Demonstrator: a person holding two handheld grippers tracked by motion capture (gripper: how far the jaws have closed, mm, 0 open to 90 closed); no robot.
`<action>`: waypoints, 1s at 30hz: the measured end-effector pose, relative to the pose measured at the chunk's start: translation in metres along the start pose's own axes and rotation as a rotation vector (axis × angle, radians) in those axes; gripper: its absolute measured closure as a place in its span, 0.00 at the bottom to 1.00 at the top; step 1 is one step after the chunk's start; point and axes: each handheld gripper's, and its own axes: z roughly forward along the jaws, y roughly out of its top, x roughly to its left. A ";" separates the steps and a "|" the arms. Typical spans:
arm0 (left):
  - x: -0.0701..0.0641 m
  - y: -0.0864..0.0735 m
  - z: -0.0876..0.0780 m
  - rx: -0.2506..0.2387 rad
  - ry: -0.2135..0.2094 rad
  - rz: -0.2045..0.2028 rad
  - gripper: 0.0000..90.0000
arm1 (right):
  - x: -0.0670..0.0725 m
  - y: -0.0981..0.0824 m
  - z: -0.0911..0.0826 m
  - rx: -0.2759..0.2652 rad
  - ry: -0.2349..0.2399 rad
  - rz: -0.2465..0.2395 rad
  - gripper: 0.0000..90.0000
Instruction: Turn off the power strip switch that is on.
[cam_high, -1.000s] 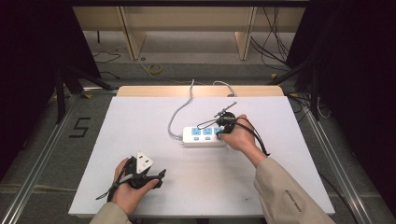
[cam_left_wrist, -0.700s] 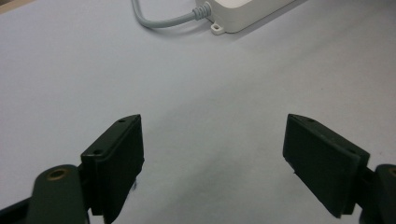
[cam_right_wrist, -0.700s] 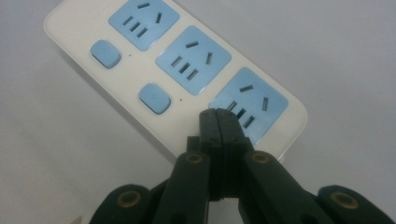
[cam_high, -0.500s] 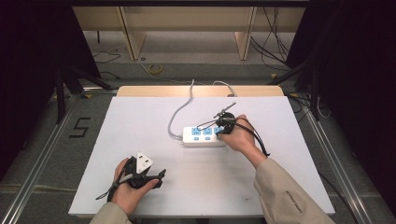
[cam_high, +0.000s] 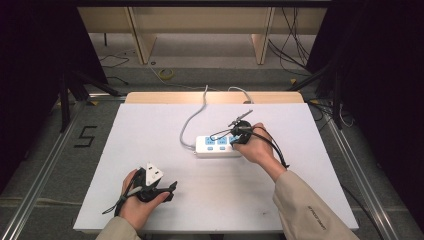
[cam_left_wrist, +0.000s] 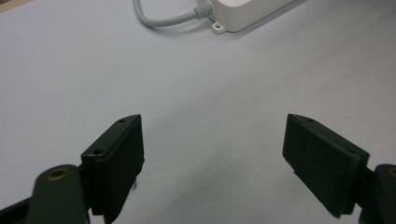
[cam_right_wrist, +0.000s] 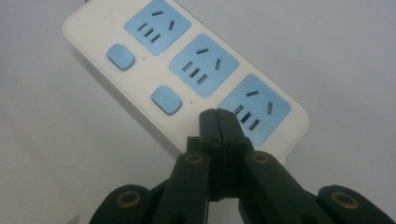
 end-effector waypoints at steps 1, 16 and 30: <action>0.000 0.000 0.000 0.000 0.000 0.000 0.23 | -0.001 0.000 -0.001 -0.005 -0.002 -0.003 1.00; -0.001 0.000 0.000 -0.001 0.002 0.001 0.23 | -0.002 -0.008 -0.012 -0.030 -0.001 -0.003 1.00; -0.001 0.000 0.000 0.005 0.000 0.007 0.23 | 0.003 -0.015 -0.022 -0.057 0.018 -0.015 1.00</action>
